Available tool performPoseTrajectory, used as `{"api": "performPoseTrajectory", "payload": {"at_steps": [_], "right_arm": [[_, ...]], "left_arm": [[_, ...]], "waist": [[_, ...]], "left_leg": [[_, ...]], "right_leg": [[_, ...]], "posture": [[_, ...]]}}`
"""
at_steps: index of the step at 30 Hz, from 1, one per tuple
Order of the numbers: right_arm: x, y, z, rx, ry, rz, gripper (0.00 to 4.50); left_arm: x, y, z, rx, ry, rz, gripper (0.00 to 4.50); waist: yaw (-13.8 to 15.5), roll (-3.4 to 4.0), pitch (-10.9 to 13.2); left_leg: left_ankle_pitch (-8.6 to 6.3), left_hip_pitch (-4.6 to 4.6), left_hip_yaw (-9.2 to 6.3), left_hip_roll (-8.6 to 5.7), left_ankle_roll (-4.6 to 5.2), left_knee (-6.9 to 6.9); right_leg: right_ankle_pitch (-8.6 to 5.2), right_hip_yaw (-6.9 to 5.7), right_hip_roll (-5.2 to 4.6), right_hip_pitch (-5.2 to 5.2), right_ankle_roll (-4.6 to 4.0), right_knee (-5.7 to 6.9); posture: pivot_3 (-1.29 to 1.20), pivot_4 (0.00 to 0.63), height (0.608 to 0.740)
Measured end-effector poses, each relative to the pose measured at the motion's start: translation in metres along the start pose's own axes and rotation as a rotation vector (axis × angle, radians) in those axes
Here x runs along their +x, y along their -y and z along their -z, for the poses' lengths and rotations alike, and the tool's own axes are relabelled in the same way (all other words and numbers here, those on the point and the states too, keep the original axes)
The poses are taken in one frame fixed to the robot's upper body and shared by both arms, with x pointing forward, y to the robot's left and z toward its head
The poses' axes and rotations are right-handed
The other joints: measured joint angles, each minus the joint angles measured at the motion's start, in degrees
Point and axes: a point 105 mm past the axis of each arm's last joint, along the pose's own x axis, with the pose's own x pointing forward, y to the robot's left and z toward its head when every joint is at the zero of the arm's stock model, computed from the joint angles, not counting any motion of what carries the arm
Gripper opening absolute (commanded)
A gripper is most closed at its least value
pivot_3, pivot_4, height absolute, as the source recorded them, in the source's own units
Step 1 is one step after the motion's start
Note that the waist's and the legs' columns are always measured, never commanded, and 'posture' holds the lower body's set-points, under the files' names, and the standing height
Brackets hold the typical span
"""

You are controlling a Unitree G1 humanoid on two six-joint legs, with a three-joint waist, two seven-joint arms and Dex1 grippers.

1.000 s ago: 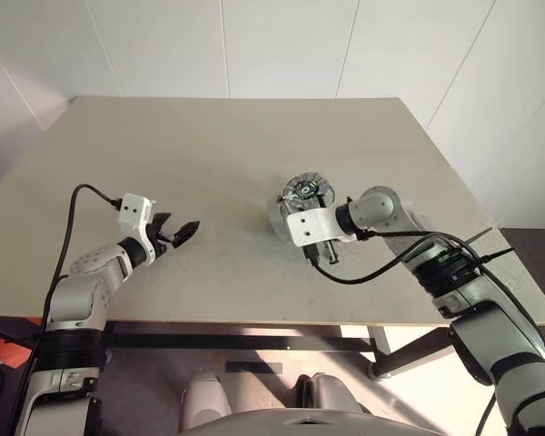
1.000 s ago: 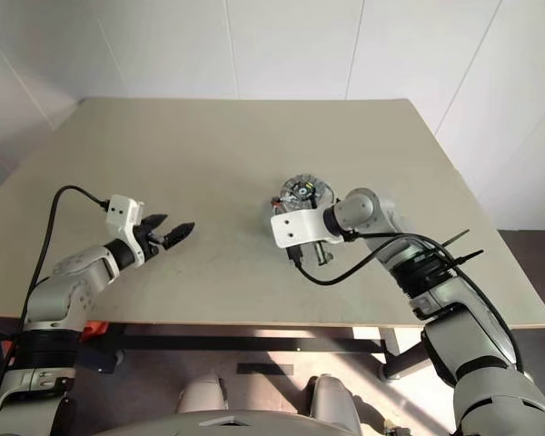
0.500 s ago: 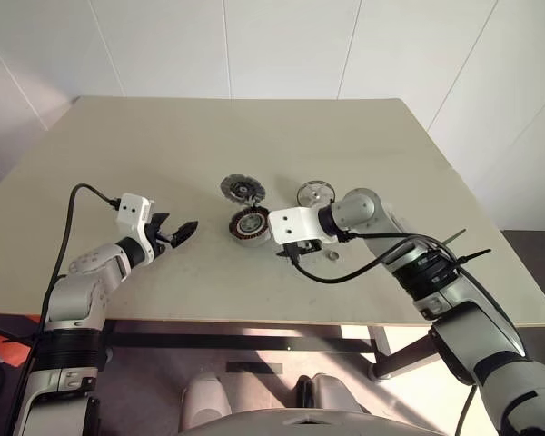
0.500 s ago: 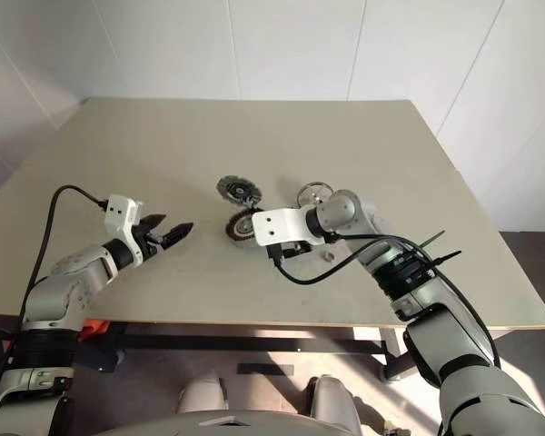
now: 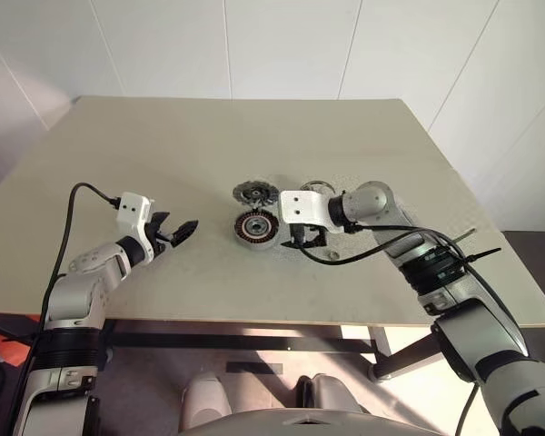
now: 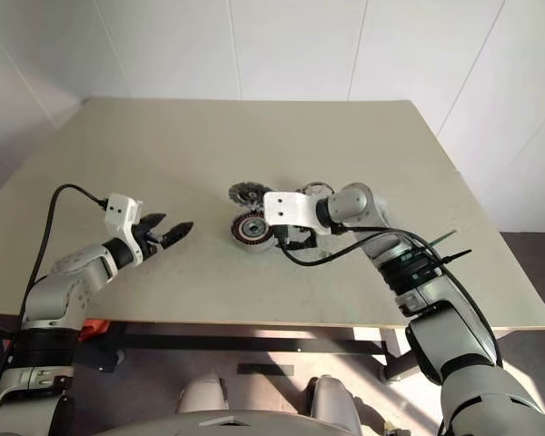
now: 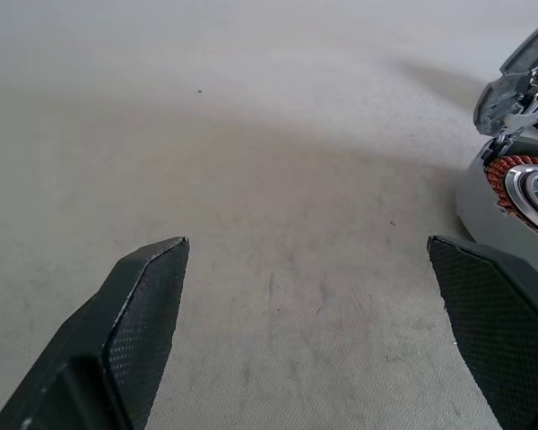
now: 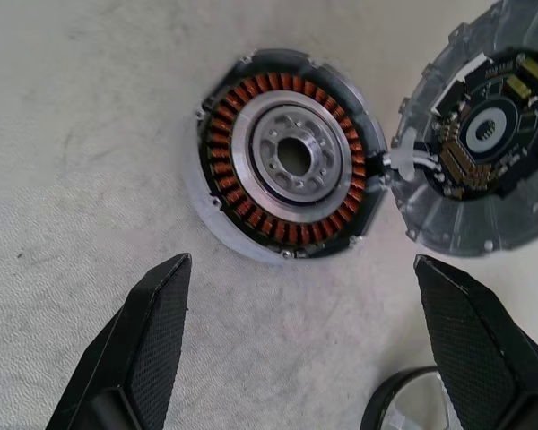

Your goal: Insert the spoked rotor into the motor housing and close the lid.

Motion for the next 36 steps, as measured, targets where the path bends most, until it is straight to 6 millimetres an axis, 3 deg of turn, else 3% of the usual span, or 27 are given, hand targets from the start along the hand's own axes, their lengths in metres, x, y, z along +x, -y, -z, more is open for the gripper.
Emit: {"api": "performPoseTrajectory", "payload": {"at_steps": [6, 10, 16, 23, 33, 36], "right_arm": [[-0.027, 0.009, 0.026, 0.226, 0.055, 0.11, 4.48], [-0.044, -0.006, 0.043, 0.409, 0.123, 0.07, 4.48], [-0.046, -0.037, 0.062, 0.548, 0.146, 0.003, 4.48], [-0.042, -0.05, 0.091, 0.545, 0.047, 0.058, 4.48], [-0.045, -0.049, 0.097, 0.475, 0.038, 0.083, 4.48], [-0.046, -0.05, 0.1, 0.485, 0.033, 0.082, 3.92]], "left_arm": [[0.0, 0.002, 0.0, -0.005, -0.002, 0.018, 4.5], [0.001, 0.004, 0.0, -0.004, -0.003, 0.031, 4.5], [0.005, 0.007, -0.002, -0.002, -0.006, 0.056, 4.5], [0.005, 0.005, 0.0, -0.002, -0.022, 0.056, 4.5], [0.004, 0.005, -0.001, 0.007, -0.027, 0.06, 4.5], [0.004, 0.004, -0.001, 0.01, -0.03, 0.062, 4.5]], "waist": [[0.28, 0.0, 0.0], [0.49, 0.0, 0.0], [0.55, 0.0, -0.01], [0.64, 0.0, -0.01], [0.93, -0.09, -0.08], [1.18, -0.19, -0.14]], "left_leg": [[0.0, -0.01, 0.0, -0.01, 0.01, 0.0], [-0.02, 0.03, 0.0, -0.01, 0.04, -0.01], [-0.01, 0.1, 0.0, -0.01, 0.04, 0.0], [-0.01, 0.08, 0.0, -0.04, 0.04, 0.0], [-0.02, 0.21, 0.0, -0.34, 0.06, 0.02], [-0.03, 0.29, 0.0, -0.45, 0.09, 0.02]], "right_leg": [[0.0, 0.0, 0.0, 0.01, 0.0, -0.03], [0.0, 0.0, 0.0, 0.03, 0.0, -0.02], [0.0, 0.03, 0.0, 0.05, 0.0, 0.0], [0.0, 0.02, -0.01, 0.05, 0.0, -0.02], [-0.01, 0.02, -0.23, 0.24, 0.02, -0.03], [-0.02, 0.02, -0.34, 0.32, 0.04, -0.04]], "posture": [[0.0, 0.0, 0.74], [0.0, 0.0, 0.74], [0.0, 0.0, 0.74], [0.0, 0.0, 0.74], [0.0, 0.0, 0.74], [0.0, 0.0, 0.74]]}}
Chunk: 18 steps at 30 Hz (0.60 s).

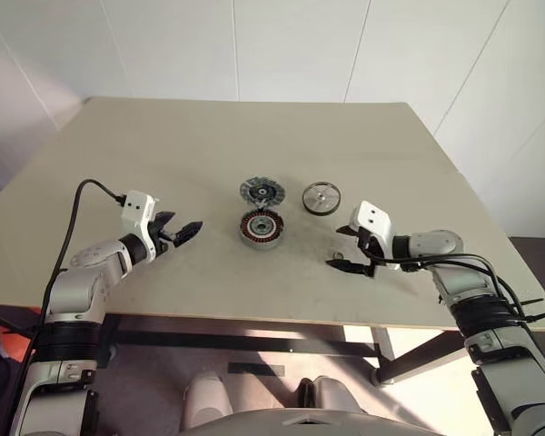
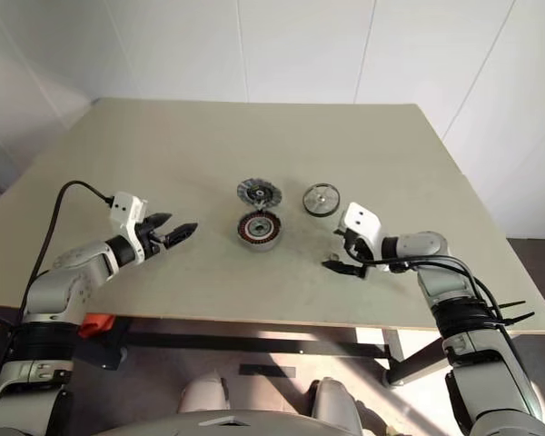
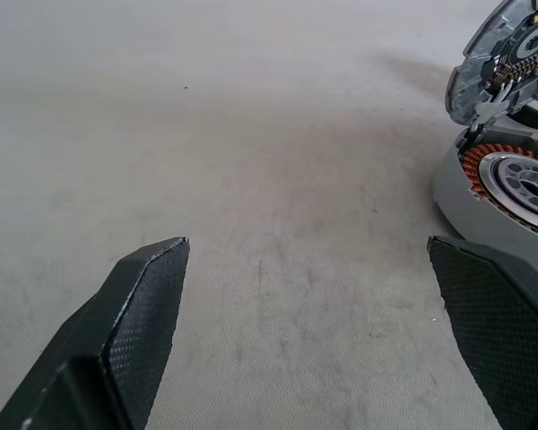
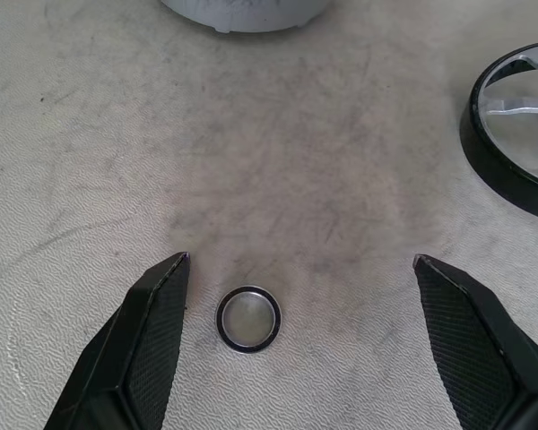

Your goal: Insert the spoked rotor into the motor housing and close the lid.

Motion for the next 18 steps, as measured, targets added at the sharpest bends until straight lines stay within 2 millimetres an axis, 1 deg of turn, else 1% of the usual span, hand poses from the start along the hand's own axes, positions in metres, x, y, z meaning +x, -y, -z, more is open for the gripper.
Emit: {"api": "performPoseTrajectory", "payload": {"at_steps": [2, 4, 5, 8, 18], "right_arm": [[0.0008, -0.0008, 0.002, 0.007, -0.006, -0.009, 3.33], [0.0016, -0.0002, 0.0029, 0.011, -0.011, -0.013, 2.62], [0.0016, 0.0007, 0.003, 0.011, -0.013, -0.012, 2.36], [0.0026, 0.0038, 0.0028, -0.003, -0.025, -0.008, 2.36], [0.0034, 0.009, 0.0011, -0.022, -0.057, -0.015, 2.36]], "left_arm": [[0.0006, 0.0002, -0.0005, 0.002, 0.0, 0.002, 4.5], [0.0016, 0.001, -0.0022, 0.006, 0.002, 0.007, 4.5], [0.0018, 0.0012, -0.0025, 0.006, 0.002, 0.008, 4.5], [0.0019, 0.0012, -0.0023, 0.007, 0.001, 0.008, 4.5], [0.0019, 0.0012, -0.0019, 0.007, -0.001, 0.007, 4.5]], "waist": [[0.02, -0.09, -0.06], [0.02, -0.16, -0.1], [0.02, -0.16, -0.1], [0.01, -0.16, -0.1], [0.01, -0.17, -0.1]], "left_leg": [[-0.01, 0.02, 0.0, -0.05, 0.02, 0.0], [-0.01, 0.03, 0.0, -0.11, 0.03, 0.01], [-0.01, 0.04, 0.0, -0.13, 0.03, 0.02], [-0.01, 0.04, -0.01, -0.15, 0.04, 0.03], [-0.01, 0.01, -0.04, -0.15, 0.05, 0.02]], "right_leg": [[-0.01, 0.0, -0.05, 0.04, 0.02, -0.03], [-0.05, -0.01, -0.1, 0.05, 0.09, -0.07], [-0.09, 0.0, -0.12, 0.05, 0.15, -0.07], [-0.24, 0.0, -0.13, 0.04, 0.4, -0.09], [-0.25, -0.01, -0.13, 0.03, 0.43, -0.12]], "posture": [[0.0, 0.0, 0.74], [0.0, 0.0, 0.74], [0.0, 0.0, 0.74], [0.0, 0.0, 0.74], [0.0, 0.0, 0.74]]}}
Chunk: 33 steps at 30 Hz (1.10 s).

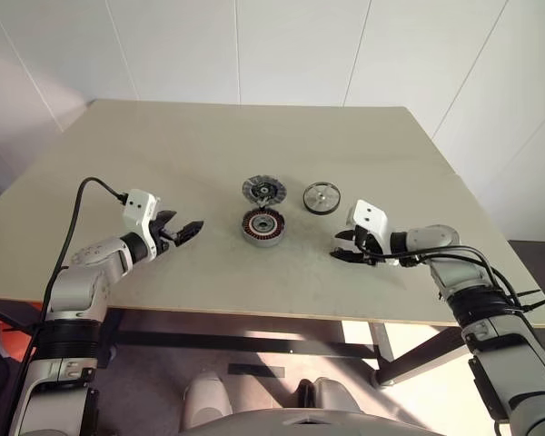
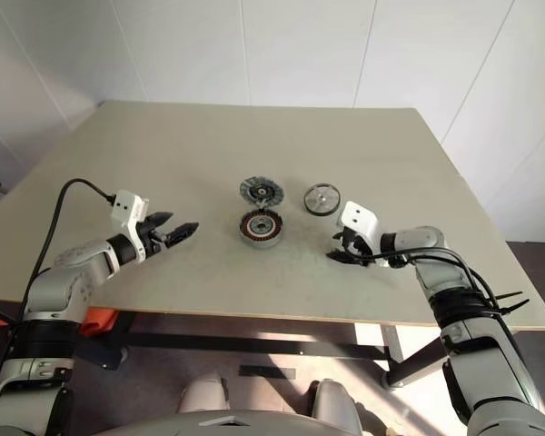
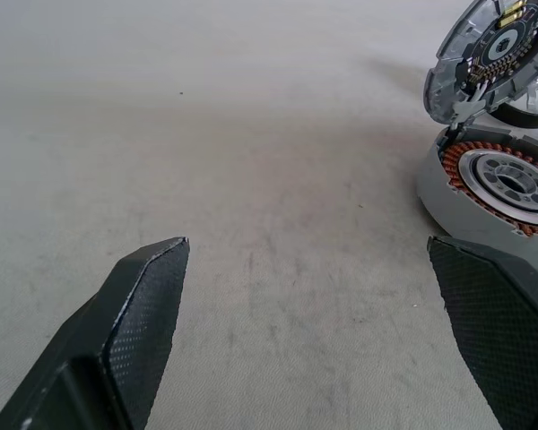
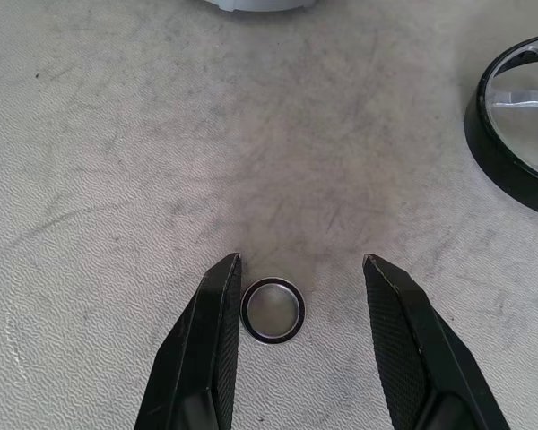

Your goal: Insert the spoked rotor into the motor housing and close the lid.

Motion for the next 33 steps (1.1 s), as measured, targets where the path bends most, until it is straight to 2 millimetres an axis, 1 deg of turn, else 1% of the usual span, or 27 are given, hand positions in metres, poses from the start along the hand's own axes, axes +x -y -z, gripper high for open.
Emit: {"api": "performPoseTrajectory", "payload": {"at_steps": [3, 4, 5, 7, 14, 22, 33], "right_arm": [[-0.002, -0.001, 0.0, 0.019, -0.004, -0.023, 2.36], [-0.003, -0.002, 0.0, 0.032, -0.001, -0.035, 2.36], [-0.004, -0.003, 0.0, 0.044, 0.0, -0.045, 2.36], [-0.006, -0.004, 0.0, 0.062, 0.001, -0.065, 2.36], [-0.016, -0.009, -0.001, 0.088, 0.009, -0.111, 2.36], [-0.025, -0.009, 0.007, 0.102, -0.015, -0.114, 2.36], [-0.023, -0.01, 0.007, 0.079, -0.013, -0.099, 2.36]], "left_arm": [[0.0, 0.0, 0.0, 0.0, 0.0, -0.001, 4.5], [0.0, 0.0, 0.0, 0.0, 0.0, -0.001, 4.5], [0.0, 0.0, 0.0, -0.001, -0.001, -0.002, 4.5], [0.0, 0.0, 0.001, -0.002, -0.002, -0.003, 4.5], [0.0, 0.0, 0.001, -0.002, -0.003, -0.004, 4.5], [0.0, 0.0, 0.001, -0.002, -0.003, -0.005, 4.5], [-0.001, -0.001, 0.001, 0.001, -0.005, -0.006, 4.5]], "waist": [[0.01, 0.0, 0.0], [0.02, 0.0, 0.0], [0.04, 0.0, 0.0], [0.05, 0.01, 0.0], [0.1, 0.02, 0.0], [0.09, 0.03, 0.01], [0.03, 0.03, 0.01]], "left_leg": [[0.0, -0.02, -0.02, 0.0, 0.0, 0.0], [0.0, -0.04, -0.03, 0.01, 0.0, 0.0], [0.0, -0.05, -0.03, 0.01, 0.01, -0.01], [-0.03, -0.08, -0.03, 0.02, 0.09, -0.01], [-0.32, -0.33, -0.03, 0.05, 0.61, -0.09], [-0.3, -0.25, -0.01, 0.04, 0.56, -0.08], [-0.27, -0.2, -0.01, 0.05, 0.51, -0.07]], "right_leg": [[0.01, -0.02, 0.0, 0.0, -0.01, 0.01], [0.05, -0.02, 0.0, 0.0, -0.08, 0.02], [0.19, -0.03, 0.0, 0.0, -0.31, 0.02], [0.25, -0.05, 0.0, -0.01, -0.41, 0.03], [0.14, -0.2, 0.02, -0.15, -0.26, -0.19], [0.12, -0.16, -0.01, -0.12, -0.24, -0.2], [0.12, -0.14, 0.01, -0.12, -0.23, -0.11]], "posture": [[0.0, 0.0, 0.74], [0.0, 0.0, 0.74], [0.0, 0.0, 0.74], [0.0, 0.0, 0.74], [0.0, 0.0, 0.74], [0.0, 0.0, 0.74], [0.0, 0.0, 0.74]]}}
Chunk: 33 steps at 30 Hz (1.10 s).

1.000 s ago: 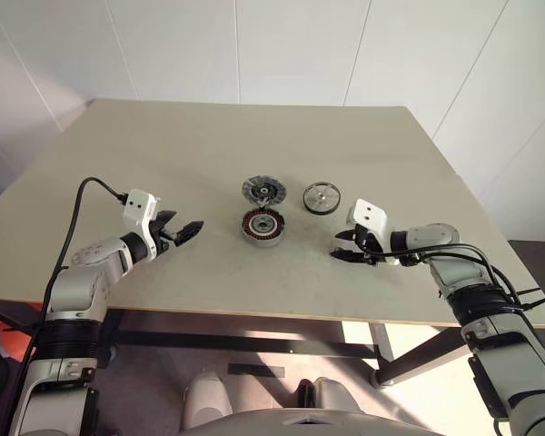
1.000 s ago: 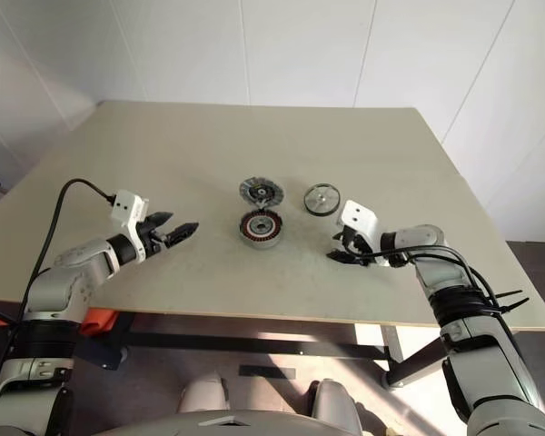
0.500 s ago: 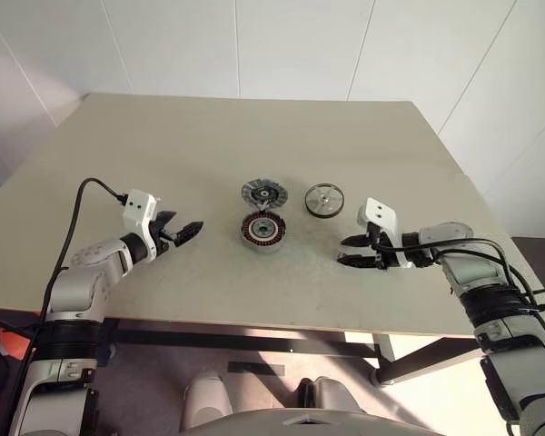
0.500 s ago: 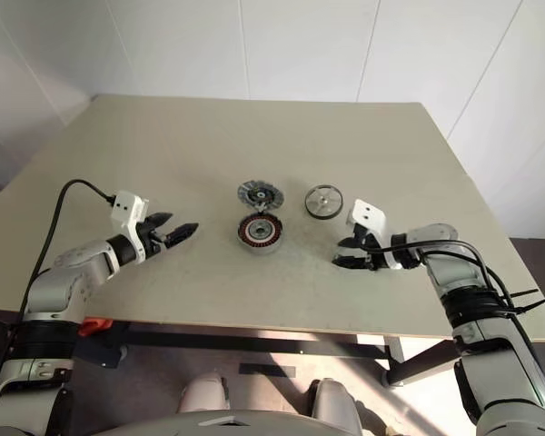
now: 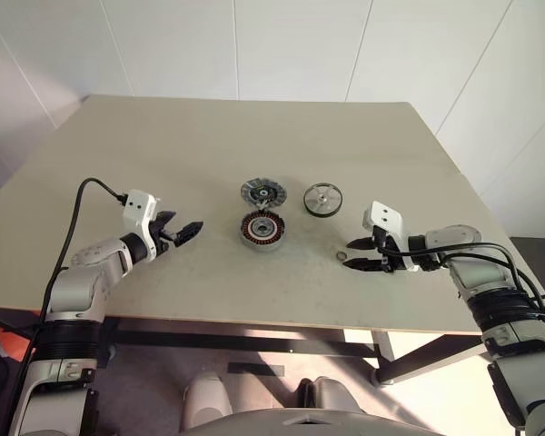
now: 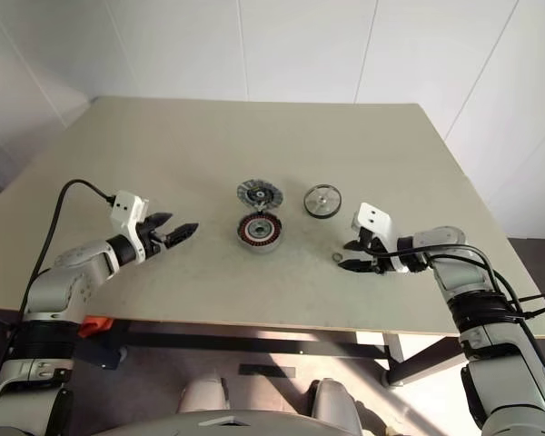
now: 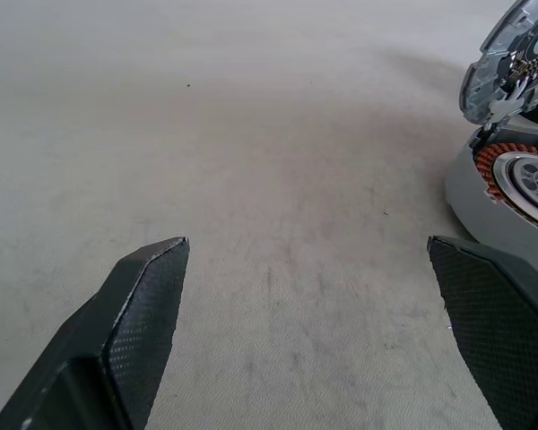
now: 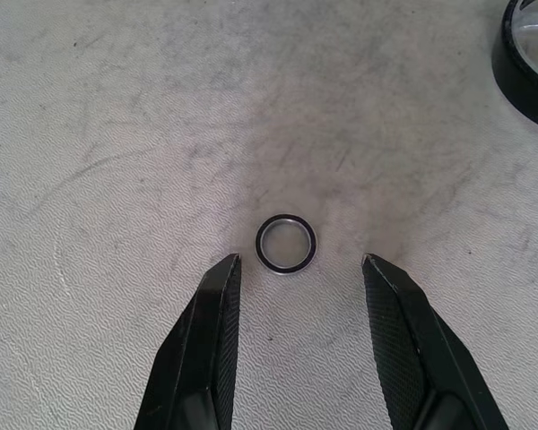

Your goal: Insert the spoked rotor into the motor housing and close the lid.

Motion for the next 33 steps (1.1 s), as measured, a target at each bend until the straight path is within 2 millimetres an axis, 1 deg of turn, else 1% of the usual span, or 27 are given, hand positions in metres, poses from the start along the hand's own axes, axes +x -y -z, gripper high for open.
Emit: {"api": "performPoseTrajectory", "payload": {"at_steps": [12, 15, 20, 33], "right_arm": [[0.003, -0.002, -0.002, -0.009, 0.007, -0.009, 2.36], [0.012, -0.009, -0.008, -0.01, 0.041, -0.043, 2.36], [0.016, -0.012, -0.011, -0.009, 0.059, -0.057, 2.36], [0.019, -0.005, -0.007, -0.011, 0.079, -0.044, 2.36]], "left_arm": [[0.0, 0.0, 0.0, 0.002, -0.001, -0.004, 4.5], [0.0, -0.001, 0.0, 0.002, -0.001, -0.006, 4.5], [0.0, -0.001, 0.001, 0.001, -0.003, -0.007, 4.5], [-0.001, -0.002, 0.001, 0.003, -0.013, -0.01, 4.5]], "waist": [[-0.13, 0.0, 0.0], [-0.21, 0.01, 0.0], [-0.1, 0.02, 0.01], [-0.17, 0.01, 0.01]], "left_leg": [[0.0, 0.01, 0.0, 0.01, 0.0, -0.01], [0.0, 0.0, 0.0, 0.04, 0.0, -0.02], [0.0, -0.01, 0.0, 0.02, 0.0, -0.01], [0.0, 0.05, 0.0, 0.01, 0.0, 0.01]], "right_leg": [[0.0, 0.0, 0.01, -0.01, 0.0, 0.0], [0.0, 0.01, 0.03, -0.03, 0.0, 0.0], [0.0, 0.0, 0.02, -0.03, 0.0, -0.01], [0.0, 0.02, 0.02, 0.02, 0.0, 0.0]], "posture": [[0.0, 0.0, 0.74], [0.0, 0.0, 0.74], [0.0, 0.0, 0.74], [0.0, 0.0, 0.74]]}}
